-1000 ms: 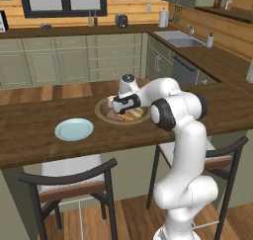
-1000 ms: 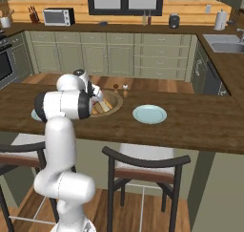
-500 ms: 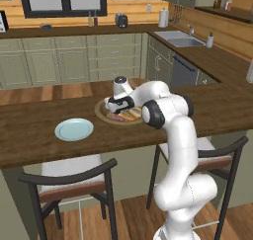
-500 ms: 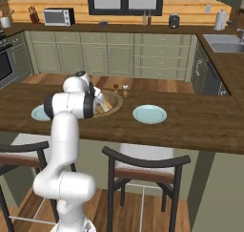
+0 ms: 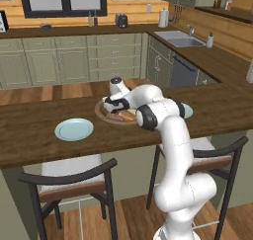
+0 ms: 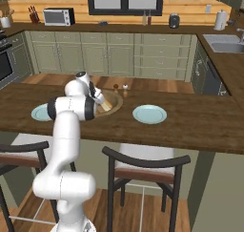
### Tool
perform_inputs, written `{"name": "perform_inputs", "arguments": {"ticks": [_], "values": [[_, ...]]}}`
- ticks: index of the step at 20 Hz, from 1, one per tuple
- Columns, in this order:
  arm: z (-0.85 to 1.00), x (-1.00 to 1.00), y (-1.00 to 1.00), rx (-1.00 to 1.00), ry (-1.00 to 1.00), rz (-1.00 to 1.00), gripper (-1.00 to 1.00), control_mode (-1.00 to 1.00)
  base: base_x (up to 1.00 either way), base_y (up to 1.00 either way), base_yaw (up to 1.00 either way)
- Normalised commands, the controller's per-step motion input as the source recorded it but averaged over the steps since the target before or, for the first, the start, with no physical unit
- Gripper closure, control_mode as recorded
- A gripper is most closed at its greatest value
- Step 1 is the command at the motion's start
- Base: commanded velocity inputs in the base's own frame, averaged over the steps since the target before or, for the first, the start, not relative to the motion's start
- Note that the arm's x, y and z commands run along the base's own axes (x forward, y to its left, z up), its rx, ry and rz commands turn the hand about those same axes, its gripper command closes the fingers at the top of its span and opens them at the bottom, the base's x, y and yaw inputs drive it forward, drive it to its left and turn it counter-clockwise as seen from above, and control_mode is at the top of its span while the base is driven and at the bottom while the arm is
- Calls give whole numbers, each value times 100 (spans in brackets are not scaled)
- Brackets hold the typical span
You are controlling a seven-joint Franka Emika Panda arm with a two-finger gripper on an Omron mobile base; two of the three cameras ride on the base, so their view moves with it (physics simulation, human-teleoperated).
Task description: Place one bun and one sausage from the bowl on each plate.
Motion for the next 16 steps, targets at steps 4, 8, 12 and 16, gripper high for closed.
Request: {"name": "perform_inputs", "arguments": {"ticks": [4,8,12,16], "values": [[-36,11,-13,0,4,-3,-100,-100,0,0,0],[-27,-3,-11,0,0,0,100,-100,0,0,0],[-9,-44,-19,0,4,0,100,-100,0,0,0],[45,-56,-10,1,-9,-2,100,-100,0,0,0]]}}
